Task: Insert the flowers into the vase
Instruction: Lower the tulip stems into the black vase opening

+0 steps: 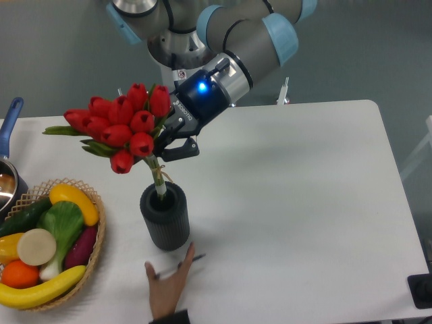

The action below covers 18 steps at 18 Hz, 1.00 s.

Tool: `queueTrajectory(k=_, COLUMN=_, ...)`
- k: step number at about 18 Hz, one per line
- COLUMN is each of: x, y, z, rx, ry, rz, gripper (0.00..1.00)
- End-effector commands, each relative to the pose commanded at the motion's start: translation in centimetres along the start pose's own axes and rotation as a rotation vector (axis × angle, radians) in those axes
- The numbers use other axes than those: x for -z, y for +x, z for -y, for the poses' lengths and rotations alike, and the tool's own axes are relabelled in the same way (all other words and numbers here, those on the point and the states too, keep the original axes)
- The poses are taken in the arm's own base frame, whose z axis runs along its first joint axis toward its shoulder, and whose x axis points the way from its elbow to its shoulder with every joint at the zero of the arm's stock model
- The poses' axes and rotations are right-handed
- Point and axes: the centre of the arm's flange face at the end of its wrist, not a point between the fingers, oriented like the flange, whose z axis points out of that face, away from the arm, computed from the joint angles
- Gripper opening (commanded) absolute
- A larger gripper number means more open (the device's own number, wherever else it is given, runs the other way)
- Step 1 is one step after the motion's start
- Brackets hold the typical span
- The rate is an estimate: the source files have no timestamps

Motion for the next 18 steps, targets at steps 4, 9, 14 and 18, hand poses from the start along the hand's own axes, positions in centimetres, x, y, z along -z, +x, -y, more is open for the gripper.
queueTrajectory(k=4, x=-0.6, y=-1.4, z=-1.9, rx=0.028, ry=-0.004, rz=-0.009, gripper=0.26)
queueTrajectory(k=9, x=-1.2, y=-2.8, z=-4.1, rx=0.051, ry=-0.010, rz=-0.017, gripper=0.27)
queueTrajectory(k=14, x=-1.6, y=-3.6, z=-5.7, rx=0.076, ry=-0.025, rz=-0.019, gripper=0.27)
queueTrajectory(k=18, x=-2.1, y=-4.1, z=-8.2, rx=0.045, ry=-0.030, rz=-0.029, gripper=0.27)
